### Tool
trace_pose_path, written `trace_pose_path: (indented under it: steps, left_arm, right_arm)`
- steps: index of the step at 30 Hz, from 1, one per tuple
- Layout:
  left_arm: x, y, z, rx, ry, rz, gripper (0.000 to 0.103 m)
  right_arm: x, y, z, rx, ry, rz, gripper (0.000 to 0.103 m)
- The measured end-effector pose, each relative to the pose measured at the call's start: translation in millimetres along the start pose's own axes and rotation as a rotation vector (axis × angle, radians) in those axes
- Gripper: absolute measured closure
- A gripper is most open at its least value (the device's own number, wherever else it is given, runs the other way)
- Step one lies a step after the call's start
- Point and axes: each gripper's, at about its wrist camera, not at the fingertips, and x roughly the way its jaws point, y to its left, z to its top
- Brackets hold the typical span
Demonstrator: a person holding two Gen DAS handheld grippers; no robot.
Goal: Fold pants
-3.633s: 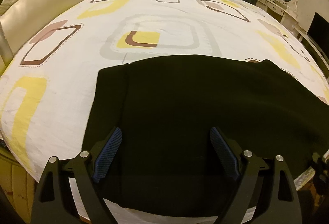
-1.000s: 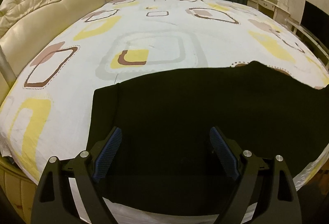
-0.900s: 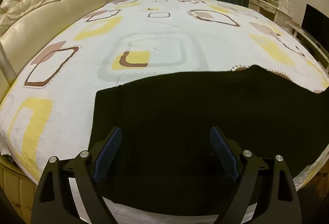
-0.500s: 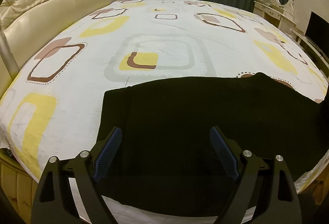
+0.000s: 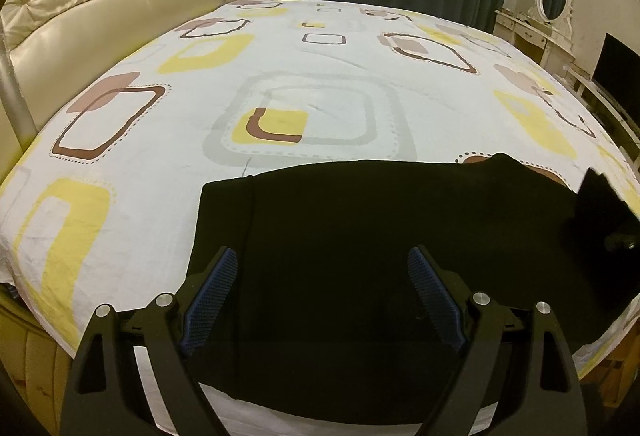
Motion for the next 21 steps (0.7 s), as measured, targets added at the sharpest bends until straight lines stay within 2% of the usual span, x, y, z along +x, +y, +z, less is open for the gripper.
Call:
trace_pose_path:
  steps: [5,8,12,21]
  left_arm:
    - [2,-3,-2,0.009,-0.005,0.021,0.016]
    - [2,-4,-2,0.017,-0.003,0.021,0.016]
    - [4,-6,-3,0.021,0.000,0.020,0.016]
    - [6,-8,-6,0.034,0.006,0.024,0.016]
  right_arm:
    - [17,1,-6,0.021,0.013,0.004,0.086]
    - [25,0,-8,0.043,0.019,0.004,0.081]
    - [27,0,-11,0.093,0.015,0.074,0.065]
    - [39,18,-24,0.105,0.043,0.212,0.059]
